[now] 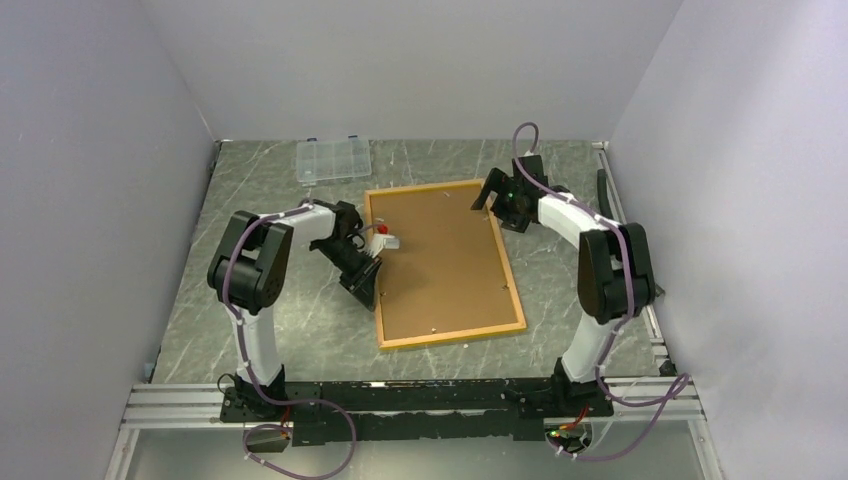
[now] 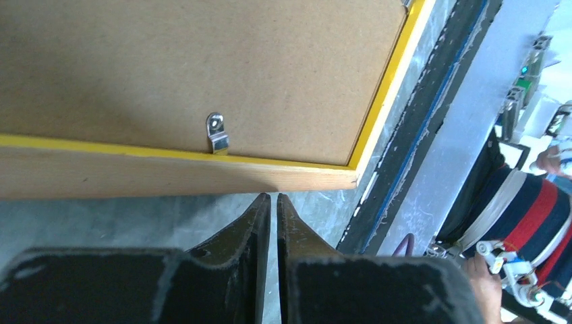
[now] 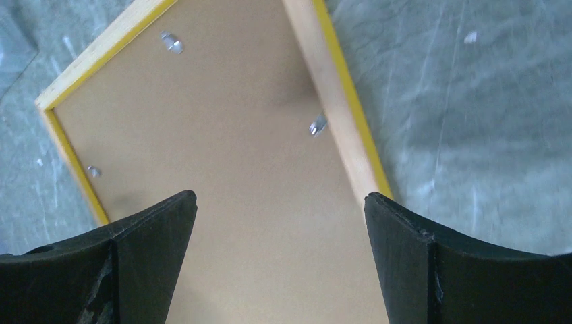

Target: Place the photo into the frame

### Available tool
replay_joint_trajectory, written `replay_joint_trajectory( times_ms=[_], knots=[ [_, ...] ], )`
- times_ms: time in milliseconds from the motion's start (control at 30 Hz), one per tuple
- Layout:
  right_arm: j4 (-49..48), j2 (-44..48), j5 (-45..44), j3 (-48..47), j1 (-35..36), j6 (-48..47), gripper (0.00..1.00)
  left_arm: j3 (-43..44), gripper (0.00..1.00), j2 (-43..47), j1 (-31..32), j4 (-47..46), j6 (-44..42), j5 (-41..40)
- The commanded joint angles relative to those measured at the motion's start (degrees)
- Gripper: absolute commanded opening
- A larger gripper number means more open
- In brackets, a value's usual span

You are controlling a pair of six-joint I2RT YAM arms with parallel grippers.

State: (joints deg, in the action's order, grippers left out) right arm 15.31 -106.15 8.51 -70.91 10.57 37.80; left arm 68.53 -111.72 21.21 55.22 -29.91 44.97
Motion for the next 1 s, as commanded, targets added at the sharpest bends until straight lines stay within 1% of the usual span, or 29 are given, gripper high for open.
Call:
replay_joint_trajectory(
  times_ms=[0, 100, 167, 233, 333, 467, 667, 800, 967],
  knots=[
    [2.45, 12.22, -7.0, 4.52, 3.44, 1.01, 0.99, 2.27, 0.14, 2.67, -4.92, 1.64, 0.38, 6.3],
    [1.67, 17.67, -6.69, 8.8, 8.5, 4.38, 0.98, 4.61, 0.17, 1.8, -11.3, 0.97, 3.8, 10.62],
    [-0.89, 19.83, -4.2, 11.67, 12.7, 7.66, 0.96, 5.55, 0.19, 0.17, -13.76, -0.05, 5.92, 12.69],
    [-3.9, 19.91, -0.45, 13.59, 18.34, 11.21, 0.94, 5.74, 0.25, -1.58, -14.17, -1.94, 8.75, 13.85],
    [-7.29, 16.65, 2.62, 14.81, 24.58, 16.68, 0.9, 5.03, 0.34, -4.29, -14.0, -6.28, 13.77, 16.57],
    [-11.8, 13.9, 2.23, 15.12, 29.82, 22.84, 0.88, 5.89, 0.36, -7.96, -13.94, -8.41, 15.25, 15.97],
    [-14.07, 7.78, 3.74, 10.27, 34.12, 26.54, 0.86, 6.7, 0.34, -10.0, -13.92, -8.81, 15.24, 16.42],
    [-15.08, 4.71, 6.22, 9.22, 34.74, 27.87, 0.84, 5.92, 0.32, -9.92, -13.85, -9.27, 14.92, 16.29],
    [-17.23, 0.96, 10.45, 7.63, 35.08, 28.72, 0.83, 5.3, 0.31, -9.26, -13.93, -9.63, 14.76, 15.95]
  ],
)
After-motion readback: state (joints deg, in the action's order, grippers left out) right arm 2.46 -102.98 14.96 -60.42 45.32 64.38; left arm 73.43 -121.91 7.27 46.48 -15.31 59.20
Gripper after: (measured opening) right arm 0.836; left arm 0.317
